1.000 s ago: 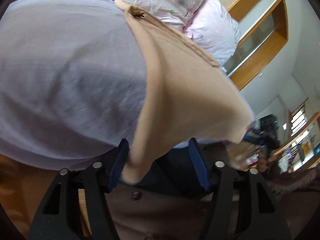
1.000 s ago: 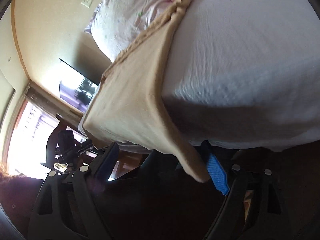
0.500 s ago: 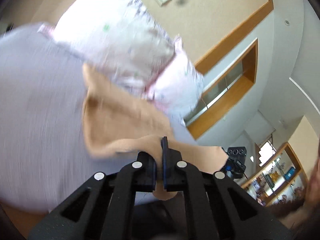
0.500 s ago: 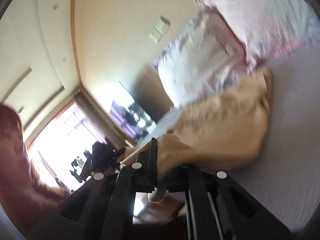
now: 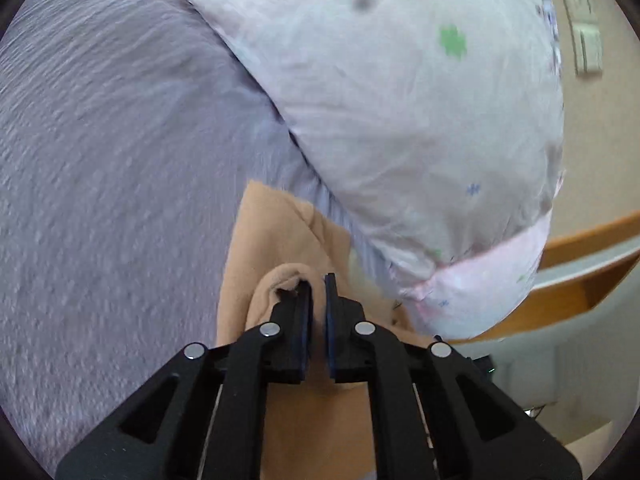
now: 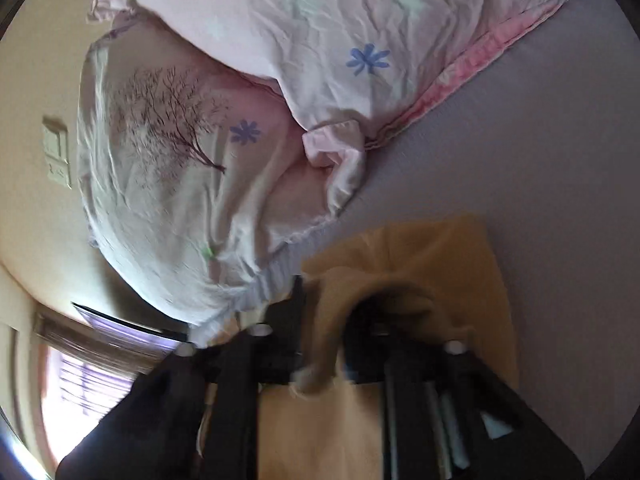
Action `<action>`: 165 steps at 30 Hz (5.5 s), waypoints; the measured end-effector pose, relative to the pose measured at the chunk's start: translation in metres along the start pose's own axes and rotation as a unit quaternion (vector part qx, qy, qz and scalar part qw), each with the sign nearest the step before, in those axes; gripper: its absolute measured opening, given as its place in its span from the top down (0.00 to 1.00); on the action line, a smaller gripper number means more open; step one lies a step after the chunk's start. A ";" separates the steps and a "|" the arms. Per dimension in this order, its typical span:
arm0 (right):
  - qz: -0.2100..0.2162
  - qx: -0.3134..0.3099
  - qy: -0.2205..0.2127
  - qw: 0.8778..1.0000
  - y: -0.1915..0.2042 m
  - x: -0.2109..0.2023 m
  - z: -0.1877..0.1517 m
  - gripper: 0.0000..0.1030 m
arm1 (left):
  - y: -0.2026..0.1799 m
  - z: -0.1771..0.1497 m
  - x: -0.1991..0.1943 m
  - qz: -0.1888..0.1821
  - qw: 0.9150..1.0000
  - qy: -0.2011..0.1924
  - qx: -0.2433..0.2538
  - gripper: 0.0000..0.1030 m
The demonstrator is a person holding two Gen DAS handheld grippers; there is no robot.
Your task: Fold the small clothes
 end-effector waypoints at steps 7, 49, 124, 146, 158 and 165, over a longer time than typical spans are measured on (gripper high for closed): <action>0.073 -0.021 -0.054 0.996 0.018 -0.038 -0.002 0.05 | 0.001 0.016 -0.063 -0.032 0.997 -0.055 -0.032 0.58; -0.022 -0.099 -0.112 0.989 -0.036 -0.133 -0.017 0.05 | -0.207 -0.200 0.104 -0.021 0.923 0.169 0.346 0.59; -0.366 -0.308 -0.010 0.878 -0.019 -0.094 -0.209 0.01 | -0.065 -0.221 0.053 0.301 0.851 0.080 0.423 0.02; -0.366 -0.309 -0.010 0.878 -0.019 -0.094 -0.210 0.01 | -0.065 -0.221 0.052 0.301 0.851 0.080 0.423 0.02; -0.366 -0.309 -0.010 0.878 -0.019 -0.094 -0.210 0.01 | -0.065 -0.221 0.052 0.301 0.851 0.080 0.423 0.02; -0.366 -0.309 -0.010 0.878 -0.019 -0.094 -0.211 0.01 | -0.065 -0.221 0.052 0.301 0.851 0.080 0.423 0.02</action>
Point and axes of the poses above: each gripper's, at about its wrist camera, not at the fingertips, and x roughly the way its jaws point, y to its left, z to its top, the point moved 7 cm from there along x, roughly the way its jaws point, and after that the axes turned 4 degrees about -z, right-handed, at the moved point
